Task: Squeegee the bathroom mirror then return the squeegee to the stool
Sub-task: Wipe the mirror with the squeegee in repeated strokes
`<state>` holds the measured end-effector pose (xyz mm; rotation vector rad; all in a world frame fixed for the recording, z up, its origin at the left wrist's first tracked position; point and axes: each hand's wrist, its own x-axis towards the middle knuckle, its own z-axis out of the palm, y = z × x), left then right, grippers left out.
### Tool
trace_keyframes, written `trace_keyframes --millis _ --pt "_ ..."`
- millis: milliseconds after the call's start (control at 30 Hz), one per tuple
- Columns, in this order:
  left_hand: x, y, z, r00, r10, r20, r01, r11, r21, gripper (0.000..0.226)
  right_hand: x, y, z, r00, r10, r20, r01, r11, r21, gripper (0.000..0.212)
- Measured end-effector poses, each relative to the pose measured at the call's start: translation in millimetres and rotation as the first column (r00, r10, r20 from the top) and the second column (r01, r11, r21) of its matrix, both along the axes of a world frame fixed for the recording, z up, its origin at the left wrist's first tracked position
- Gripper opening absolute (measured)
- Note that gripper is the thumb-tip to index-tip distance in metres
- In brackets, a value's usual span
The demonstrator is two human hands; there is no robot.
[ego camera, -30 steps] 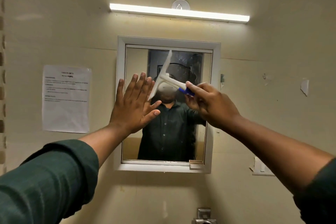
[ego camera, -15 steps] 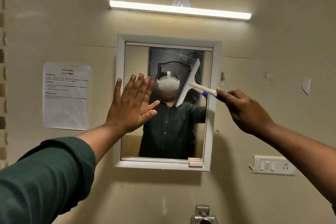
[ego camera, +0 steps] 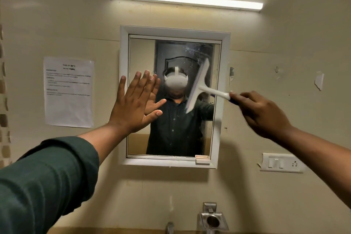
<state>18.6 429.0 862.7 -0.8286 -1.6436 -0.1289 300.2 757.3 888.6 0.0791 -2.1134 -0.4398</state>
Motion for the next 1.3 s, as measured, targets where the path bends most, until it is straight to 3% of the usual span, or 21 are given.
trace_keyframes --millis 167,767,1067,1300 --pt "5.1 5.8 -1.7 0.999 -0.033 0.018 0.033 0.999 -0.001 0.1 -24.3 -37.6 -19.5 0.99 0.008 0.142 -0.034 0.984 0.176 0.053" --pt "19.5 28.4 2.8 0.996 -0.088 0.015 0.089 0.995 -0.038 0.1 56.9 53.8 -28.2 0.978 -0.135 0.159 0.126 0.99 0.065 0.064" --pt "8.1 24.2 -8.5 0.996 -0.073 0.047 0.074 0.997 -0.026 0.1 49.6 37.3 -44.8 0.994 -0.06 0.094 0.047 0.99 0.132 0.056" --pt "8.5 27.8 -13.8 0.996 -0.082 0.042 0.084 0.996 -0.026 0.099 21.3 11.0 -80.1 0.985 -0.021 0.171 -0.013 0.981 0.194 0.049"
